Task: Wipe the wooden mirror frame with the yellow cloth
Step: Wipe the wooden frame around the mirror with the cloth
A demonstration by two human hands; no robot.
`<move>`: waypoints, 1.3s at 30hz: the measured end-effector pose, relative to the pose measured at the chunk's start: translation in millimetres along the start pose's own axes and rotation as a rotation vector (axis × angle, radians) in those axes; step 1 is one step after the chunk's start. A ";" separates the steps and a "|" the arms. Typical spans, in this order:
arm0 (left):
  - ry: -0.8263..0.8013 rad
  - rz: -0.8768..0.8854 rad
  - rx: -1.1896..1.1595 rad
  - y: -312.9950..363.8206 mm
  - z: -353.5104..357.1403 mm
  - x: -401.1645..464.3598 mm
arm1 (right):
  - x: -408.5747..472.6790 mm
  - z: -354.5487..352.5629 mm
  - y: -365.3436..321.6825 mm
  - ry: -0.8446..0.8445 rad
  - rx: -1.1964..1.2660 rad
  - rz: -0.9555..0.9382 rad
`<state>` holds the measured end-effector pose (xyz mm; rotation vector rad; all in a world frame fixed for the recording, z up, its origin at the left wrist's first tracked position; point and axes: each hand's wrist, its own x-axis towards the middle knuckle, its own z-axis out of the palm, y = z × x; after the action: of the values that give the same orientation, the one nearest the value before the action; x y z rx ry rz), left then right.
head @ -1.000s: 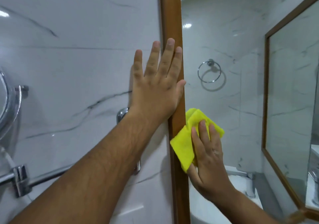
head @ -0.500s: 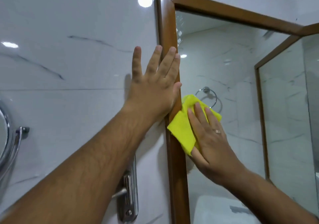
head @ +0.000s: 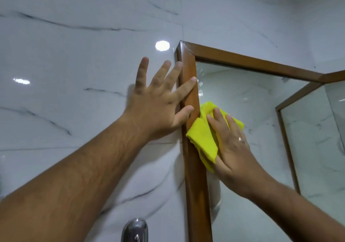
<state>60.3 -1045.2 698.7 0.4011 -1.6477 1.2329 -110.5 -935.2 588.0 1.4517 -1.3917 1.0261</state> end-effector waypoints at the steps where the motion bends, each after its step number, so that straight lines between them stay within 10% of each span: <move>1: -0.008 -0.011 -0.008 -3.4 0.7 2.0 | 5.5 -2.7 0.4 -0.006 0.001 -0.004; 8: 0.045 -0.086 -0.035 -4.5 6.6 2.9 | -30.8 7.1 9.2 0.024 0.064 -0.093; 17: -0.019 -0.205 -0.024 -5.4 4.3 4.9 | 126.1 -48.5 20.3 -0.059 -0.057 -0.096; 33: -0.139 -0.225 0.005 -3.1 2.5 6.7 | 106.1 -29.5 -3.4 0.054 -0.070 -0.069; 39: -0.154 -0.180 -0.005 -9.8 2.5 -5.2 | 29.0 -27.9 14.2 -0.149 -0.060 -0.147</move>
<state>68.6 -1053.0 699.6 0.6408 -1.7026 1.0857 -123.5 -917.4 624.6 1.5862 -1.3850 0.7910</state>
